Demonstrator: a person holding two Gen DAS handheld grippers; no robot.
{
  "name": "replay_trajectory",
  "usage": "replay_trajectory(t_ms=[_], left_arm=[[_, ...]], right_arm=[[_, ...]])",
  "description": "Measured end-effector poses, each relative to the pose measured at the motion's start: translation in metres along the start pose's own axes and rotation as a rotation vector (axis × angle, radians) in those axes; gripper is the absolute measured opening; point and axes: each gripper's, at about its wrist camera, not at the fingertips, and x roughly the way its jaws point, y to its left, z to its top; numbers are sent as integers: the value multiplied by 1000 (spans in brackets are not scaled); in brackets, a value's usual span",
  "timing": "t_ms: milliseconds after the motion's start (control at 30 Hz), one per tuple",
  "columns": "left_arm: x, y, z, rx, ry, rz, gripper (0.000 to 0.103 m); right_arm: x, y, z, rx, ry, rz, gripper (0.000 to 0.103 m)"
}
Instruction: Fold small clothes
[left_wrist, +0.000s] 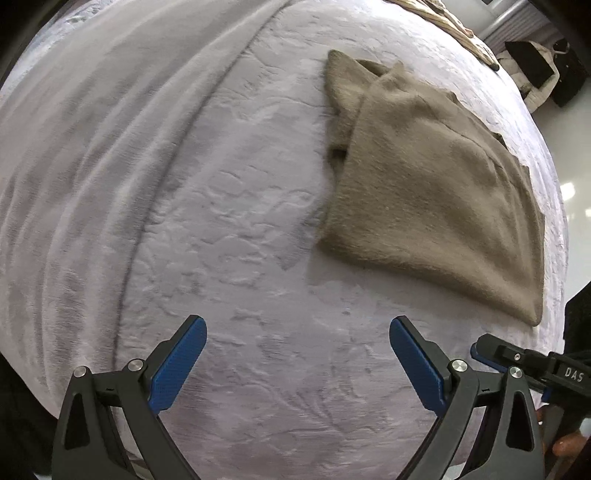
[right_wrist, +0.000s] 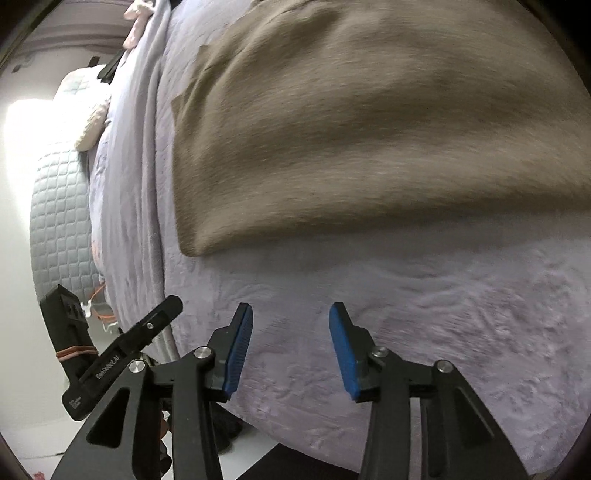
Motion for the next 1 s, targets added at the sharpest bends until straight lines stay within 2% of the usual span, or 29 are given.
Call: replay_trajectory(t_ms=[267,567,767,1000], left_arm=[[9,-19,3,7,16,-16,100],[20,-28,9,-48,32,-73,100],[27,-33,14,-148,44,-219,100],[41,-44,24,-236,47,-358,100]], right_arm=[[-7,-19,4,44,-23,18,47],[-14,-41,18,103,-54,73,50],[-14,-50,28,144,-85,148,50],[-15,-73,37,261,-128,258,50]])
